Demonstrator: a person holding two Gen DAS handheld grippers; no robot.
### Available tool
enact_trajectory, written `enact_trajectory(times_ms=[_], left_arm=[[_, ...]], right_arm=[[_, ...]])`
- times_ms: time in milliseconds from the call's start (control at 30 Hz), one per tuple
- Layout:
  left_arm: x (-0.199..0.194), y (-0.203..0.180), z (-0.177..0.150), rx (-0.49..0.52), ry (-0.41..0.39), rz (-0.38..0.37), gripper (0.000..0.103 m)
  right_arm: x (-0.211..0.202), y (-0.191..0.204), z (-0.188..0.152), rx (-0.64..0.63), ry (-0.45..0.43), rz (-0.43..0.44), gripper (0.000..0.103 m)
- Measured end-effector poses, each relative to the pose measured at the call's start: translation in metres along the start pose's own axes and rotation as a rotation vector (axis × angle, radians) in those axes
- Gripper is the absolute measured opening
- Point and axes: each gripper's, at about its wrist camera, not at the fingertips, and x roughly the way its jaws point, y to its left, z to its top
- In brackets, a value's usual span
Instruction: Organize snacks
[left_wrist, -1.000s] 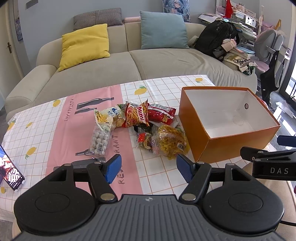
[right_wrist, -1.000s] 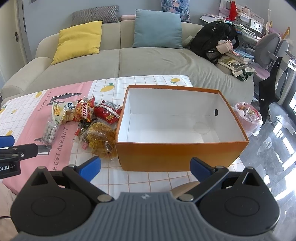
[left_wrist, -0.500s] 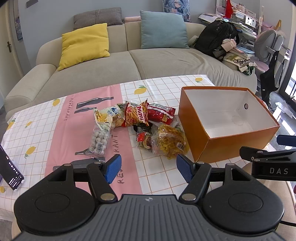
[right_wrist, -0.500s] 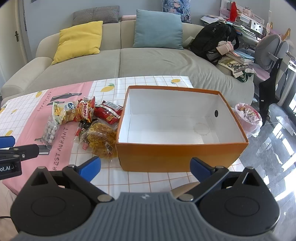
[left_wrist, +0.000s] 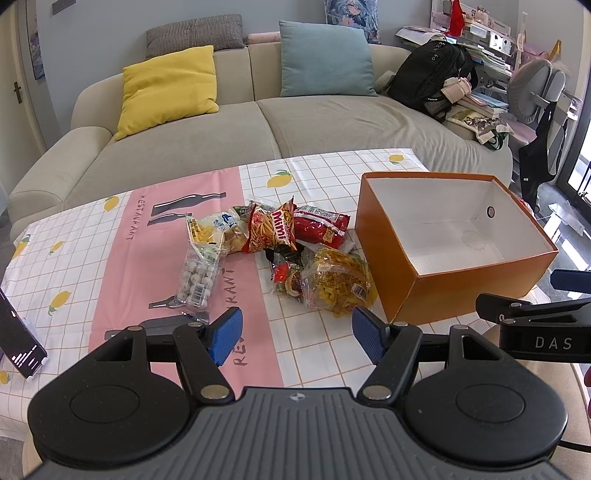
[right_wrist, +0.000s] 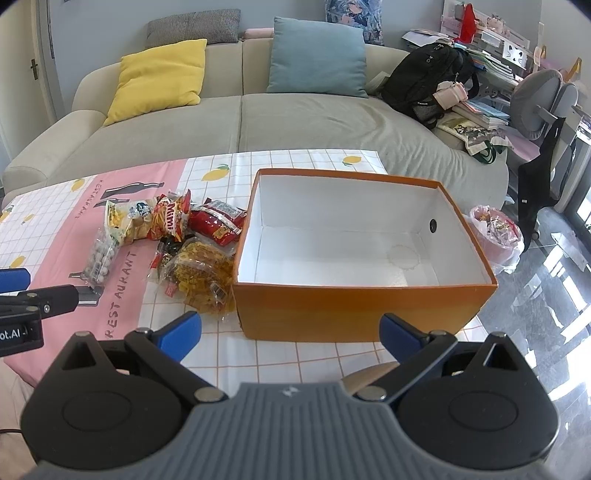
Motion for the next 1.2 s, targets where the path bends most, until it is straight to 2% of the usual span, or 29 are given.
enact_trajectory(times_ms=[1200], left_arm=[[-0.0003, -0.0003, -0.0004, -0.002, 0.004, -0.006, 0.08]], right_arm=[[0.0031, -0.0001, -0.0036, -0.007, 0.009, -0.004, 0.1]])
